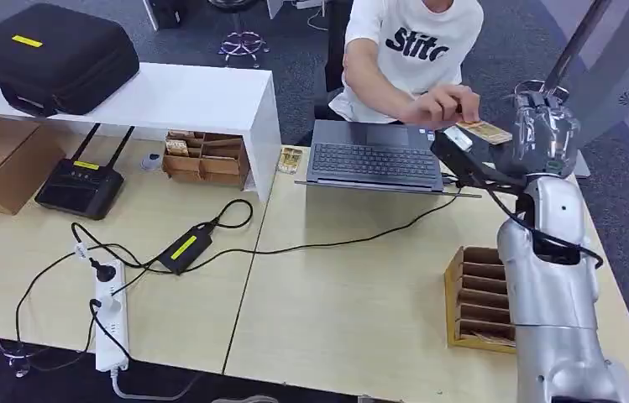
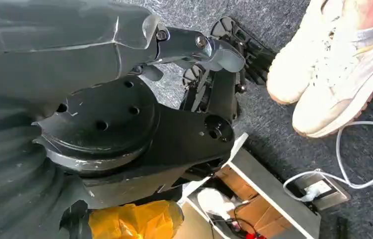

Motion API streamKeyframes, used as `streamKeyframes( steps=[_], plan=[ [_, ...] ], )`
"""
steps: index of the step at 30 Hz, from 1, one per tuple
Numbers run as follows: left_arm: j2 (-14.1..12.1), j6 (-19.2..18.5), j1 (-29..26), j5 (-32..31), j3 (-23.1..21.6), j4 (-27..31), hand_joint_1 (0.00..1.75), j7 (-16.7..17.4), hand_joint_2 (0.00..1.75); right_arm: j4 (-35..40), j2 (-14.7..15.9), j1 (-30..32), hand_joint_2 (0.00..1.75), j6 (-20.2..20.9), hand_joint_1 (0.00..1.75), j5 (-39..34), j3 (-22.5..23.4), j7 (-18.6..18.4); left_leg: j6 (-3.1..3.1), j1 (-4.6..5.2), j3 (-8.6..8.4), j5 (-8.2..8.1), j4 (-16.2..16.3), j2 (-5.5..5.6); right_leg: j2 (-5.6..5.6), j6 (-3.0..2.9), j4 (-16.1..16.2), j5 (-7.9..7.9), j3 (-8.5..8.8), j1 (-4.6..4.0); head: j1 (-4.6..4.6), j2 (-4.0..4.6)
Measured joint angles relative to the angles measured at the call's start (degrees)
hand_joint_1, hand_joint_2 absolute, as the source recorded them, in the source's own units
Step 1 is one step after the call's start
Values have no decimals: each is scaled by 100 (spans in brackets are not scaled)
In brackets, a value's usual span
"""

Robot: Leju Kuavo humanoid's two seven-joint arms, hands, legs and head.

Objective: Pass the card to the sensor for recognition and then transmit it.

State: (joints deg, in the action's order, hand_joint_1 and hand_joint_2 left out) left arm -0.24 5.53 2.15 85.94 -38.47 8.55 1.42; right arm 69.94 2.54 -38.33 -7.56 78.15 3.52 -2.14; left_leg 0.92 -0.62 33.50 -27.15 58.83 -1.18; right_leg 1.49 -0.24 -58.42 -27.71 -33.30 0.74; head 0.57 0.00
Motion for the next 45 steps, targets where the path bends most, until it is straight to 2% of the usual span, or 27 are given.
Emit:
streamKeyframes(
  steps=[9, 20, 25, 33, 37, 41, 45],
  plan=[
    [0, 55, 1, 88, -4, 0, 0, 9, 175, 201, -155, 53, 175, 122, 175, -361, 466, 334, 0, 0, 1, 0, 0, 0, 0, 0, 0, 0, -2, 0, 0, 0],
    [0, 55, 2, 109, -37, 0, 0, 9, 175, 267, -212, 57, 175, 155, 175, -460, 606, 524, 0, 0, 1, 0, 0, -1, -1, 0, 0, 0, -1, 0, 0, 0],
    [4, 57, 1, 212, -39, 0, 0, -7, 175, 411, -221, 158, 175, 440, 175, -1490, 604, 1148, 0, 0, 2, 0, 0, 0, 0, 0, 0, 0, -1, 0, 0, 0],
    [59, 124, -3, 389, -39, 0, 0, -116, 175, 1087, -195, 635, 175, 697, 175, -2747, 564, 1478, 0, 0, 1, -1, 0, 2, 1, 0, 3, -1, -5, 0, 2, 0],
    [105, 175, -20, 396, -35, 0, 0, -181, 175, 1615, 56, 1074, 175, 695, 175, -3259, 612, 1556, -1, 0, 4, -3, 0, 10, 8, 1, 7, -2, -4, 0, 0, 0],
    [149, 230, -24, 400, 20, -2, 0, -234, 175, 2057, 286, 1555, 175, 697, 175, -3686, 910, 1672, -2, 1, 5, -5, 1, 12, 10, 2, 13, -2, -3, 0, 0, 0],
    [199, 280, -30, 400, 120, -6, 0, -310, 175, 2465, 448, 2161, 175, 741, 175, -4120, 1420, 1877, -6, 1, 7, -9, 1, 15, 14, 6, 15, -5, -2, 0, 0, 0]
  ],
)
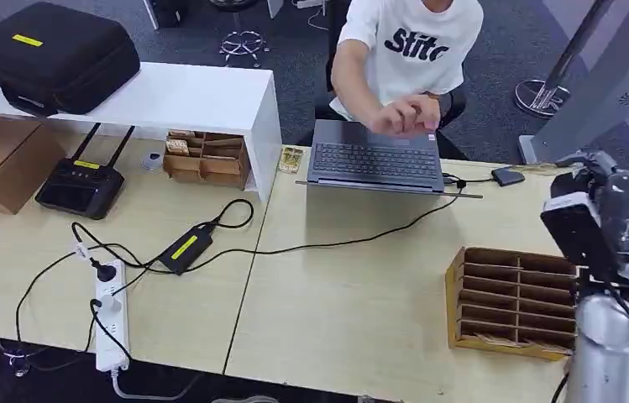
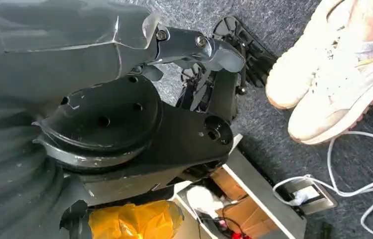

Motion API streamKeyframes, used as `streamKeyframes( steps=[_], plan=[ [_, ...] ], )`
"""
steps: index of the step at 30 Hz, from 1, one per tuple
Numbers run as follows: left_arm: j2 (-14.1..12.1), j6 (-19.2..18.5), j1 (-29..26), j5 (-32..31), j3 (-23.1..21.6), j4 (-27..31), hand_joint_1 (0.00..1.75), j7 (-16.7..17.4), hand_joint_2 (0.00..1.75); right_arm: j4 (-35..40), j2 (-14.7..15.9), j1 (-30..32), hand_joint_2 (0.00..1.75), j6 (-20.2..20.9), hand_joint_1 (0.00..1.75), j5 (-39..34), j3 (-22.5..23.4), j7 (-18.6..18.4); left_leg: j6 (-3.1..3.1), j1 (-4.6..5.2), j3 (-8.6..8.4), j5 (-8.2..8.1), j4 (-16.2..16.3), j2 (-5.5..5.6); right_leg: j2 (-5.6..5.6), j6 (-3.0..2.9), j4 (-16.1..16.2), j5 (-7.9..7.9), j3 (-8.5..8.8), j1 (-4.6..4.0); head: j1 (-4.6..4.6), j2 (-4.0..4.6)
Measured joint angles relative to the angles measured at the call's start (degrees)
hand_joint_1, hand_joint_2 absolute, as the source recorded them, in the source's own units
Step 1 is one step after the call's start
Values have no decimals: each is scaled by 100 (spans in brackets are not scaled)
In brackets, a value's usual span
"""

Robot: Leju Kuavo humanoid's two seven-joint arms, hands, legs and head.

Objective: Pass the card to the sensor for recognition and then transmit it.

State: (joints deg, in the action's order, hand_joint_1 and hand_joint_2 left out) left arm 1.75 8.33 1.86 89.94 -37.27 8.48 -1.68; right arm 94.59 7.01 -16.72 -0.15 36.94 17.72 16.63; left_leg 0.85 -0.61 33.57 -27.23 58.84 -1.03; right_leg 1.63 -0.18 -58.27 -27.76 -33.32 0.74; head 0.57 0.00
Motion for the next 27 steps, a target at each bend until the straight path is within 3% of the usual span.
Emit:
streamKeyframes(
  steps=[6, 10, 15, 23, 27],
  plan=[
    [59, 31, -2, 2, 134, -5, 0, -59, 175, 399, 61, 687, 175, 35, 175, -175, 685, 186, 3, -1, 1, -3, 0, -3, -2, 2, 0, -2, -5, -1, 2, 0],
    [107, 74, -7, 0, 219, -5, 0, -103, 175, 582, 66, 1111, 175, -429, 175, 680, 1177, 46, 3, -1, 5, -3, -1, 4, 5, 6, -2, -5, -1, 0, 0, 0],
    [147, 85, -2, 2, 304, -5, 0, -114, 175, 674, 64, 1426, 175, -529, 175, 850, 1635, 40, 3, 0, 2, -3, -1, -2, -2, 6, -1, -5, -3, 0, 2, 0],
    [217, 138, -4, 0, 437, -5, 0, -171, 175, 709, -105, 1887, 175, -297, 175, 213, 2432, 348, 0, 0, 4, -6, -1, -2, 1, 7, -1, -6, -2, 1, 2, 0],
    [219, 138, -4, 0, 444, -5, 0, -173, 175, 709, -114, 1903, 175, -293, 175, 209, 2458, 354, 0, 0, 4, -6, -1, -2, 1, 7, -1, -6, -2, 1, 2, 0]
  ],
)
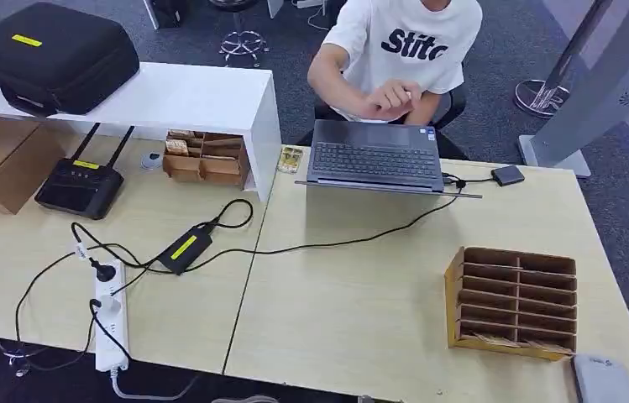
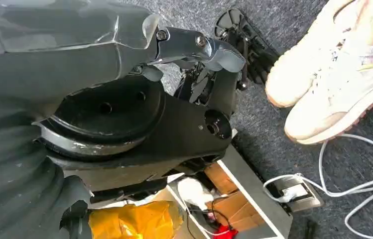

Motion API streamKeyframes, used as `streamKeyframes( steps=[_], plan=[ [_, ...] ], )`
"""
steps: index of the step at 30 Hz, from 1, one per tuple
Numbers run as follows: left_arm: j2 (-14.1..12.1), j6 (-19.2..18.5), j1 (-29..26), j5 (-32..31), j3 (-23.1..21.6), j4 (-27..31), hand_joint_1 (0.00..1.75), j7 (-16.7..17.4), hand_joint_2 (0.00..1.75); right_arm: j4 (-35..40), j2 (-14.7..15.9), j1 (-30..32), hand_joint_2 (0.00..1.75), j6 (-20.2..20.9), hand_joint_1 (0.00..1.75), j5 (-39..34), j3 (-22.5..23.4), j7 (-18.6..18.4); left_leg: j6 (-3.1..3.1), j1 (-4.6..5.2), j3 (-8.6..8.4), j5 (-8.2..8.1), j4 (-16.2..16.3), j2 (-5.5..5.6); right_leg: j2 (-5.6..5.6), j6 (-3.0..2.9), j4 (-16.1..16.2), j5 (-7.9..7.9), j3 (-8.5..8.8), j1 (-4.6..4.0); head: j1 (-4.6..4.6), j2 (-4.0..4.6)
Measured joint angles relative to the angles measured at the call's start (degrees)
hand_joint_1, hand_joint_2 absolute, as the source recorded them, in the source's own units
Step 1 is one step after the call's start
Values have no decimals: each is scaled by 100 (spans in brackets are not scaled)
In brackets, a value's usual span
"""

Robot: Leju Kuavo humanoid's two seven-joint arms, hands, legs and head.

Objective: Pass the card to the sensor for recognition and then transmit it.

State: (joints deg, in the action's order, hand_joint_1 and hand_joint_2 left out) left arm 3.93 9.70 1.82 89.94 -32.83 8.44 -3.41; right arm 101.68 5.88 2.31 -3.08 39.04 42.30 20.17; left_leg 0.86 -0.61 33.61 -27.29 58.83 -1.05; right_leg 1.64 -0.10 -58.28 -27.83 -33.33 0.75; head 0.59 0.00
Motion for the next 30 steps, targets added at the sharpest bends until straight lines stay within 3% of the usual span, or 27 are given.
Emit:
streamKeyframes(
  steps=[5, 7, 11, 14, 17, 20, 24, 30],
  plan=[
    [15, 2, 0, 0, 31, 0, 0, 0, 175, 28, -59, 56, 175, 155, 175, -66, 152, 26, 0, 0, -2, 0, 0, 0, -2, 0, 0, 0, -1, 0, 0, 0],
    [61, 48, -2, 0, 175, 0, 0, -44, 175, 63, -295, 337, 175, 825, 175, -680, 533, 346, 0, 0, -2, 0, 0, 1, 1, -1, 0, -1, 0, 0, 0, 0],
    [103, 44, -4, 2, 300, 0, 0, -87, 175, 81, -441, 494, 175, 2179, 175, -1071, 963, 904, -1, 0, -1, -1, 0, 2, 1, -2, 1, -3, -1, 0, -2, 0],
    [122, 33, -8, 2, 371, 0, 0, -122, 175, 89, -574, 485, 175, 3052, 175, -635, 1492, 1265, -3, 0, 0, -4, 0, 1, 1, -2, 1, -4, 0, 0, -2, 0],
    [135, 33, -13, 0, 452, 0, 0, -125, 175, 101, -684, 469, 175, 3521, 175, 119, 1953, 1588, -4, 0, 0, -5, 0, 1, 1, -2, 0, -4, 0, 0, 0, 0],
    [140, 33, -15, 0, 468, 0, 0, -125, 175, 136, -791, 452, 175, 3722, 175, 795, 2314, 1807, -4, 0, 0, -5, -1, 1, 1, -2, 0, -4, 1, 0, 0, 0],
    [140, 33, -15, 2, 496, 0, 0, -125, 175, 157, -887, 437, 175, 3663, 175, 1357, 2509, 1840, -4, 0, -1, -4, -1, -1, 0, -2, 0, -4, 1, 0, -2, 0],
    [142, 35, -15, 0, 503, 0, 0, -125, 175, 162, -990, 427, 175, 3554, 175, 1648, 2561, 1840, -4, 0, -2, -4, -1, -1, 0, -2, 0, -4, 1, 0, 0, 0]
  ],
)
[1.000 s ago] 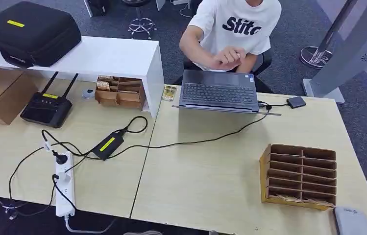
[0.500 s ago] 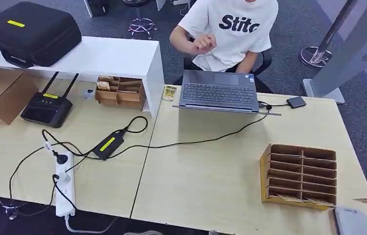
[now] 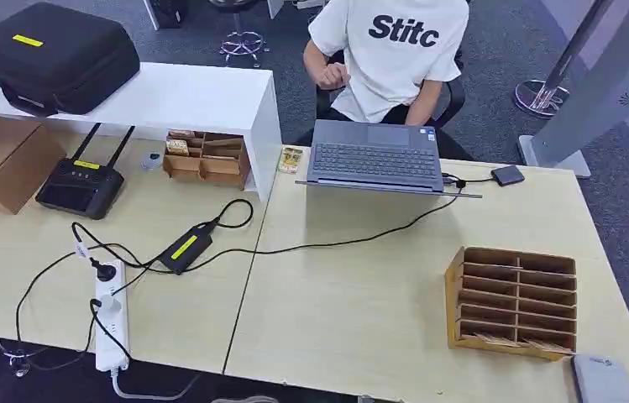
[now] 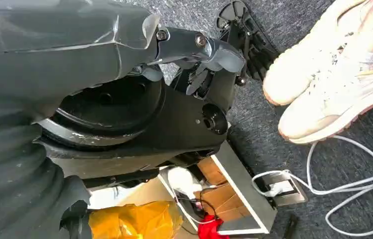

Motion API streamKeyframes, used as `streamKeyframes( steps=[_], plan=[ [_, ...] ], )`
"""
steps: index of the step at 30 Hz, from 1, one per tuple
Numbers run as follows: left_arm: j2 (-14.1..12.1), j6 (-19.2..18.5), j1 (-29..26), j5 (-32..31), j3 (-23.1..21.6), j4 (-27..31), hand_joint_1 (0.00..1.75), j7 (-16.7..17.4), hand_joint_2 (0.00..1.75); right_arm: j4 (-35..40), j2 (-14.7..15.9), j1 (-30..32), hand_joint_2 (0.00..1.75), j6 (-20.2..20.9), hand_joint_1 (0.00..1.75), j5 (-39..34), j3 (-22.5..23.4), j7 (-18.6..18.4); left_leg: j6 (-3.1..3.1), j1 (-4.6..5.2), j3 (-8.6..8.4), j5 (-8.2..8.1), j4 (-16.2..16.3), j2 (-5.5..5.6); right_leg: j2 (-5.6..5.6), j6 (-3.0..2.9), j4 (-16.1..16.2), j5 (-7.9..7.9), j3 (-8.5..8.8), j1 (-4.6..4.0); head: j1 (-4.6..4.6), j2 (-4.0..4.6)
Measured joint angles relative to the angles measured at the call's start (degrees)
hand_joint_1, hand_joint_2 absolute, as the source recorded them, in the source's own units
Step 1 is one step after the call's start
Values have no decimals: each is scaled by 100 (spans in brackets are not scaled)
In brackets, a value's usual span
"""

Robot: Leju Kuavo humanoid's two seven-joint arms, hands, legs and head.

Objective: Pass the card to the sensor for recognition and then transmit it.

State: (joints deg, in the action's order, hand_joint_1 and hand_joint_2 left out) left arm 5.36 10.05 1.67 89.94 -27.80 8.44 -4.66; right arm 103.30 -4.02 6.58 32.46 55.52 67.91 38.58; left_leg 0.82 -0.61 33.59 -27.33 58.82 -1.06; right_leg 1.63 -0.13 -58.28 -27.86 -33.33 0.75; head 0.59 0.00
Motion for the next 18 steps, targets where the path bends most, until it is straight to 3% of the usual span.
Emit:
streamKeyframes(
  steps=[4, 11, 18],
  plan=[
    [-2, 9, 0, 0, 2, 0, 0, 0, 175, 0, -42, -14, 175, -94, 175, 182, -4, 2, 0, 0, 0, 0, 0, 0, 0, 0, 0, 0, 1, 0, -2, 0],
    [-4, 17, 1, 2, 2, 0, 0, 17, 175, -105, -133, -34, 175, -645, 175, 773, -118, -48, 0, 0, 0, 0, 0, 1, 1, 0, 0, 0, 2, 0, -2, 0],
    [-15, 15, 1, 2, 0, 0, 0, 33, 175, -265, -151, -18, 175, -745, 175, 914, -254, -57, 0, 0, 0, 0, 0, 0, 0, 0, 0, 0, 2, 0, -2, 0]
  ],
)
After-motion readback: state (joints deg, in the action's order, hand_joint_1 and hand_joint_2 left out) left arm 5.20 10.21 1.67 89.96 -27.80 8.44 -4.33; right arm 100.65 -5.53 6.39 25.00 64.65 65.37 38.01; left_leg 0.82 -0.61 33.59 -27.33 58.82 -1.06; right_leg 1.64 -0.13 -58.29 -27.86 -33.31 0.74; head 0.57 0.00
